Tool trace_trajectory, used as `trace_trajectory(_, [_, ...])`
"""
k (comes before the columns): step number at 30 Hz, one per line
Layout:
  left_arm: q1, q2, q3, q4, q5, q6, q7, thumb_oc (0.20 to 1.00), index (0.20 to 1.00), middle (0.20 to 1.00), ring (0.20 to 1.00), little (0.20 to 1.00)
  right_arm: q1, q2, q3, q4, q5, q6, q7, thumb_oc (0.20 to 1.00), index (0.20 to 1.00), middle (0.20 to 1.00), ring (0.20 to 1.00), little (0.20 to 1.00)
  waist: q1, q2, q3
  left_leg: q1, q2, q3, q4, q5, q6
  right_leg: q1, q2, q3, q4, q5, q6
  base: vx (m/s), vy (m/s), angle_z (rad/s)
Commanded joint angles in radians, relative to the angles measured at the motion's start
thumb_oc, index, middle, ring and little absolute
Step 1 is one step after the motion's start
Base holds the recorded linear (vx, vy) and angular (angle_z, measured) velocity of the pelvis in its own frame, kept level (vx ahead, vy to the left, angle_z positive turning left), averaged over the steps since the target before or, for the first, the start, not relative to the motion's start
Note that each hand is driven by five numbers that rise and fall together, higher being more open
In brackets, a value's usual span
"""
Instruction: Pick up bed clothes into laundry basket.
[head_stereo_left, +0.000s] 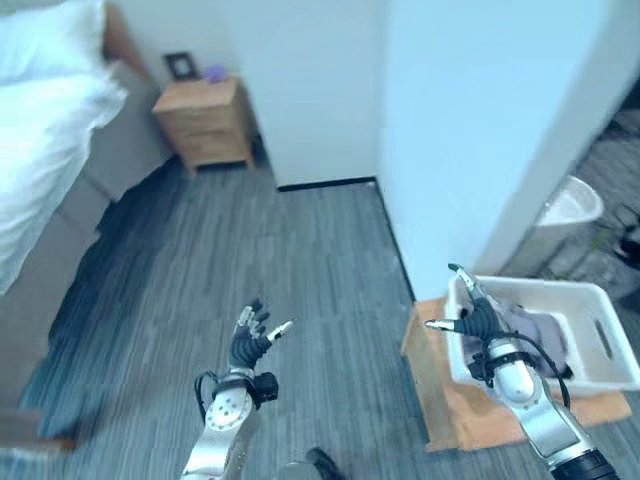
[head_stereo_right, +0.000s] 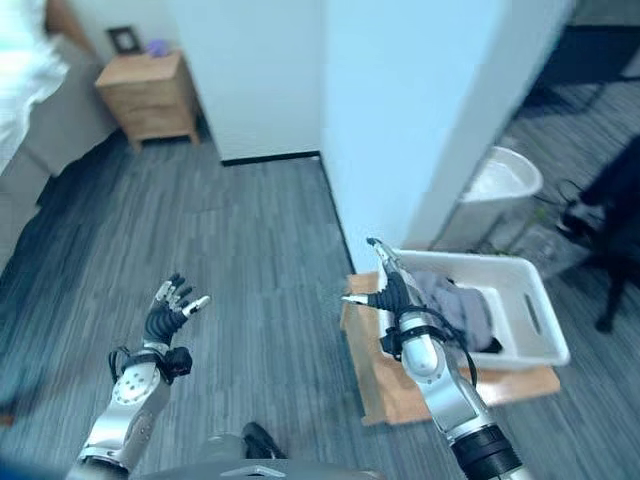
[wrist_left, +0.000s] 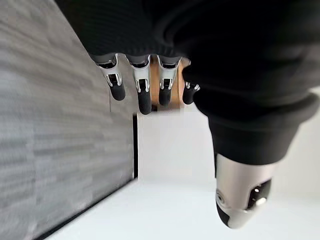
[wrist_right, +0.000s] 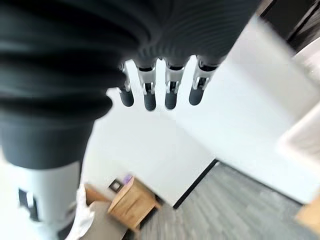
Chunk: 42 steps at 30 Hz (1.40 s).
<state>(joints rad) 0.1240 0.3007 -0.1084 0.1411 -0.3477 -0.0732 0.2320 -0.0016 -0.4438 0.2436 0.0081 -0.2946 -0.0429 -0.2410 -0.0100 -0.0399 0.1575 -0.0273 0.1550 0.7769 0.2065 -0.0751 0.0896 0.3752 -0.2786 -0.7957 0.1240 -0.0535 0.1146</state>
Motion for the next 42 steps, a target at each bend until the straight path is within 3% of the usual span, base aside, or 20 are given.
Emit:
trace_trajectory(1, [-0.036, 0.057, 0.014, -0.063, 0.028, -0.03, 0.0, 1.0, 1.0, 1.0, 1.0, 1.0, -0.074, 0.016, -0.023, 0.014, 0.034, -0.035, -0.014, 1.0, 1.0, 1.0, 1.0, 1.0, 0.012, -0.007, -0.02, 0.166, 0.06, -0.009, -0.174, 0.067, -0.131, -0.154, -0.025, 0.108, 0.141, 0.054, 0.051, 0.17, 0.208, 0.73])
trace_trajectory(3, [-0.048, 0.065, 0.007, -0.071, 0.025, -0.029, 0.016, 1.0, 1.0, 1.0, 1.0, 1.0, -0.071, 0.033, -0.021, 0.017, 0.042, -0.032, -0.013, 1.0, 1.0, 1.0, 1.0, 1.0, -0.013, -0.015, 0.008, 0.185, 0.013, -0.075, -0.217, 0.047, -0.105, -0.239, -0.087, 0.207, 0.323, 0.133, 0.092, 0.2, 0.215, 0.78])
trace_trajectory(5, [-0.058, 0.072, -0.004, -0.077, 0.025, -0.027, 0.021, 1.0, 1.0, 1.0, 1.0, 1.0, -0.063, 0.045, -0.027, 0.023, 0.059, -0.037, -0.022, 1.0, 1.0, 1.0, 1.0, 1.0, -0.038, -0.024, 0.03, 0.186, -0.01, -0.137, -0.241, 0.042, -0.089, -0.326, -0.048, 0.351, 0.388, 0.114, 0.098, 0.13, 0.091, 1.4])
trace_trajectory(6, [-0.066, 0.073, -0.02, -0.074, 0.018, -0.024, 0.021, 1.0, 1.0, 1.0, 1.0, 1.0, -0.052, 0.049, -0.03, 0.024, 0.075, -0.042, -0.023, 1.0, 1.0, 1.0, 1.0, 1.0, -0.06, -0.025, 0.042, 0.182, -0.013, -0.184, -0.247, 0.046, -0.092, -0.381, 0.016, 0.44, 0.403, 0.05, 0.084, 0.15, 0.032, 1.16])
trace_trajectory(7, [-0.07, 0.062, -0.019, -0.069, 0.006, -0.031, 0.018, 1.0, 1.0, 1.0, 1.0, 1.0, -0.036, 0.056, -0.041, 0.025, 0.082, -0.038, -0.027, 1.0, 1.0, 1.0, 1.0, 1.0, -0.068, -0.026, 0.054, 0.17, -0.023, -0.237, -0.25, 0.048, -0.099, -0.412, 0.05, 0.502, 0.37, 0.026, 0.1, 0.2, -0.038, 1.41])
trace_trajectory(9, [-0.073, 0.06, -0.022, -0.067, 0.0, -0.032, 0.011, 1.0, 1.0, 1.0, 1.0, 1.0, -0.03, 0.056, -0.043, 0.028, 0.085, -0.04, -0.032, 1.0, 1.0, 1.0, 1.0, 1.0, -0.073, -0.027, 0.059, 0.168, -0.029, -0.271, -0.258, 0.042, -0.101, -0.404, 0.052, 0.516, 0.324, 0.012, 0.094, 0.17, -0.069, 1.72])
trace_trajectory(11, [-0.06, 0.058, -0.039, -0.058, -0.003, -0.031, 0.01, 1.0, 1.0, 1.0, 1.0, 1.0, -0.032, 0.074, -0.034, 0.038, 0.091, -0.036, -0.04, 1.0, 1.0, 1.0, 1.0, 1.0, -0.078, -0.032, 0.06, 0.158, -0.017, -0.331, -0.272, 0.058, -0.123, -0.411, 0.044, 0.558, 0.116, -0.003, 0.042, 0.3, -0.241, 1.52])
trace_trajectory(13, [-0.059, 0.054, -0.041, -0.052, -0.003, -0.03, 0.011, 1.0, 1.0, 1.0, 1.0, 1.0, -0.032, 0.077, -0.032, 0.048, 0.093, -0.032, -0.042, 1.0, 1.0, 1.0, 1.0, 1.0, -0.088, -0.038, 0.062, 0.159, -0.024, -0.37, -0.277, 0.053, -0.13, -0.409, 0.072, 0.616, 0.037, 0.008, 0.049, 0.27, -0.218, 1.45])
trace_trajectory(14, [-0.054, 0.052, -0.04, -0.043, -0.004, -0.038, 0.005, 1.0, 1.0, 1.0, 1.0, 1.0, -0.021, 0.078, -0.033, 0.059, 0.1, -0.019, -0.043, 1.0, 1.0, 1.0, 1.0, 1.0, -0.098, -0.042, 0.074, 0.163, -0.033, -0.457, -0.283, 0.037, -0.145, -0.449, 0.112, 0.756, -0.066, 0.038, 0.055, 0.3, -0.26, 1.7])
trace_trajectory(15, [-0.055, 0.055, -0.037, -0.044, -0.001, -0.042, 0.003, 1.0, 1.0, 1.0, 1.0, 1.0, -0.023, 0.075, -0.029, 0.064, 0.102, -0.019, -0.041, 1.0, 1.0, 1.0, 1.0, 1.0, -0.1, -0.042, 0.08, 0.17, -0.033, -0.49, -0.282, 0.024, -0.149, -0.471, 0.118, 0.797, -0.098, 0.06, 0.058, 0.29, -0.264, 1.71])
trace_trajectory(18, [-0.06, 0.055, -0.021, -0.034, 0.009, -0.053, 0.002, 1.0, 1.0, 1.0, 1.0, 1.0, -0.04, 0.083, -0.013, 0.068, 0.101, -0.021, -0.043, 1.0, 1.0, 1.0, 1.0, 1.0, -0.097, -0.052, 0.076, 0.178, -0.035, -0.516, -0.249, -0.002, -0.154, -0.478, 0.101, 0.792, -0.1, 0.077, 0.063, 0.22, -0.227, 1.53])
trace_trajectory(20, [-0.056, 0.041, -0.007, -0.028, 0.016, -0.057, 0.003, 1.0, 1.0, 1.0, 1.0, 1.0, -0.067, 0.079, 0.01, 0.086, 0.097, -0.022, -0.032, 1.0, 1.0, 1.0, 1.0, 1.0, -0.093, -0.054, 0.059, 0.174, -0.045, -0.546, -0.102, -0.069, -0.166, -0.428, 0.093, 0.771, -0.103, 0.08, 0.044, 0.39, -0.332, 0.97])
trace_trajectory(22, [-0.041, 0.027, 0.011, -0.045, 0.0, -0.071, 0.012, 1.0, 1.0, 1.0, 1.0, 1.0, -0.083, 0.065, 0.014, 0.096, 0.094, -0.022, -0.034, 1.0, 1.0, 1.0, 1.0, 1.0, -0.086, -0.042, 0.068, 0.103, -0.003, -0.536, 0.112, -0.024, -0.207, -0.368, 0.087, 0.725, -0.122, 0.073, 0.016, 0.28, -0.281, 0.76])
trace_trajectory(23, [-0.04, 0.005, 0.036, -0.055, -0.044, -0.085, 0.033, 1.0, 1.0, 1.0, 1.0, 1.0, -0.097, 0.047, 0.006, 0.099, 0.1, -0.017, -0.042, 1.0, 1.0, 1.0, 1.0, 1.0, -0.076, -0.044, 0.083, 0.029, 0.069, -0.474, 0.299, 0.069, -0.243, -0.298, 0.086, 0.672, -0.161, 0.053, -0.019, 0.19, -0.264, 0.94])
trace_trajectory(26, [-0.036, -0.012, 0.059, -0.064, -0.063, -0.098, 0.053, 1.0, 1.0, 1.0, 1.0, 1.0, -0.102, 0.037, 0.001, 0.085, 0.108, -0.015, -0.044, 1.0, 1.0, 1.0, 1.0, 1.0, -0.067, -0.05, 0.097, -0.016, 0.139, -0.381, 0.403, 0.109, -0.244, -0.234, 0.092, 0.638, -0.189, 0.03, -0.044, 0.26, -0.225, 0.41])
trace_trajectory(27, [-0.032, -0.015, 0.078, -0.069, -0.059, -0.1, 0.061, 1.0, 1.0, 1.0, 1.0, 1.0, -0.094, 0.034, -0.007, 0.08, 0.105, -0.011, -0.04, 1.0, 1.0, 1.0, 1.0, 1.0, -0.065, -0.042, 0.097, -0.042, 0.167, -0.315, 0.394, 0.094, -0.255, -0.187, 0.099, 0.617, -0.207, -0.002, -0.046, 0.25, -0.131, 0.26])
trace_trajectory(30, [-0.03, -0.003, 0.099, -0.075, -0.015, -0.1, 0.074, 1.0, 1.0, 1.0, 1.0, 1.0, -0.078, 0.027, -0.021, 0.075, 0.092, -0.009, -0.042, 1.0, 1.0, 1.0, 1.0, 1.0, -0.061, -0.031, 0.09, -0.092, 0.146, -0.234, 0.239, 0.06, -0.238, -0.137, 0.106, 0.586, -0.211, -0.053, -0.03, 0.42, 0.009, 0.28])
trace_trajectory(33, [-0.032, 0.011, 0.114, -0.075, 0.034, -0.098, 0.084, 1.0, 1.0, 1.0, 1.0, 1.0, -0.078, 0.03, -0.012, 0.095, 0.072, -0.007, -0.039, 1.0, 1.0, 1.0, 1.0, 1.0, -0.058, -0.003, 0.075, -0.085, 0.132, -0.175, -0.02, 0.144, -0.229, -0.109, 0.117, 0.562, -0.211, -0.083, -0.001, 0.31, 0.128, 0.27])
trace_trajectory(39, [-0.019, 0.023, 0.111, -0.09, 0.069, -0.077, 0.084, 1.0, 1.0, 1.0, 1.0, 1.0, -0.092, 0.051, 0.033, 0.107, 0.05, -0.009, -0.028, 1.0, 1.0, 1.0, 1.0, 1.0, -0.039, -0.012, 0.053, -0.082, 0.095, -0.237, -0.212, 0.232, -0.217, -0.041, 0.102, 0.547, -0.172, -0.124, 0.029, 0.47, 0.166, 0.17])
trace_trajectory(42, [-0.071, 0.053, 0.068, -0.064, 0.067, -0.055, 0.07, 1.0, 1.0, 1.0, 1.0, 1.0, -0.125, 0.078, 0.063, 0.118, 0.033, -0.018, -0.035, 1.0, 1.0, 1.0, 1.0, 1.0, -0.045, -0.075, 0.066, -0.01, 0.012, -0.235, -0.228, 0.165, -0.148, -0.183, 0.069, 0.593, 0.176, -0.022, 0.085, 0.33, 0.155, -0.16])
